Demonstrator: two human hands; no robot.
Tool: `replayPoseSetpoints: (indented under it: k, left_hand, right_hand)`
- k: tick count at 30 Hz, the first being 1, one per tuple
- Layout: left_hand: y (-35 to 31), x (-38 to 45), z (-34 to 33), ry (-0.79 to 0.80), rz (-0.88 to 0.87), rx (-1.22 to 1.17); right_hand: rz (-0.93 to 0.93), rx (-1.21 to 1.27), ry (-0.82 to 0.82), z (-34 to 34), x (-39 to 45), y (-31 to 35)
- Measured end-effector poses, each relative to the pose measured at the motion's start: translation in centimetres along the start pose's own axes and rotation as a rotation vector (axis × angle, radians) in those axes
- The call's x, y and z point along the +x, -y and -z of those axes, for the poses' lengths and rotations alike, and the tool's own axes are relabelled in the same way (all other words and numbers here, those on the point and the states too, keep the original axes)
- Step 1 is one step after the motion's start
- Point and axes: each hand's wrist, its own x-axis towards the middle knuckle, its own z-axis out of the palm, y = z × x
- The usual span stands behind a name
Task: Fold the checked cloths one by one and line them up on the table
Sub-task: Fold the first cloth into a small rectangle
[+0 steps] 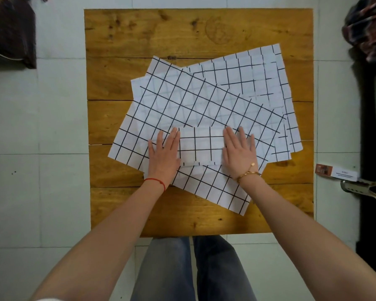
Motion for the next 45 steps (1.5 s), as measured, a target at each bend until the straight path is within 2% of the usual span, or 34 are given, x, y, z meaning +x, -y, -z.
replayPoseSetpoints:
  k: [3, 7, 12, 15, 19, 24, 31, 35, 37, 40, 42, 45]
  left_hand:
    - [-0.1, 0.0, -0.1, 0.012, -0.002, 0.004]
    - [-0.2, -0.6, -0.1, -0.025, -0.011, -0.013]
    - [-0.6, -4.0, -1.2, -0.073, -0.088, 0.011]
    - [-1.0, -6.0, -2.6, -0.085, -0.073, -0.008]
    - [-1.4, -7.7, -3.9, -0.026, -0.024, -0.002]
    - [-1.7, -8.2, -4.5, 0.032, 0.036, 0.045]
    - [-2.1, -8.0, -4.3, 0.027, 0.056, 0.065]
    - [-2.6, -7.9, -4.1, 0.034, 0.078, 0.036]
    - [-3.0, -7.7, -3.8, -0.009, 0.095, -0.038]
    - [-3.4, -6.8, -3.2, -0.186, 0.17, -0.233]
    - [-3.5, -5.9, -2.7, -0.261, 0.27, -0.336]
    - [-3.7, -4.3, -2.0, -0.255, 0.432, -0.481]
  right_hand:
    - [-0.01, 0.018, 0.027, 0.1, -0.6, -1.6]
    - [0.024, 0.058, -0.024, 1.1, -0.5, -0.9]
    - [0.179, 0.029, -0.056, 0.9, -1.8, 2.4]
    - [0.281, 0.007, -0.051, -0.2, -3.1, 4.8]
    - [0.375, -0.031, -0.002, -2.0, -4.2, 6.9]
    - [0.332, -0.064, 0.04, -3.2, -5.5, 6.1]
    - [0.172, -0.03, 0.02, -4.0, -7.4, -0.8]
    - [0.155, 0.065, -0.089, -3.5, -7.6, -2.3]
    - [0.144, 0.153, -0.185, -2.6, -7.0, -2.2]
    - [0.108, 0.274, -0.301, -0.6, -4.6, -1.7]
    - [0.096, 0.328, -0.323, 0.7, -2.3, -1.1]
    - [0.101, 0.325, -0.29, 2.2, 1.0, -0.2]
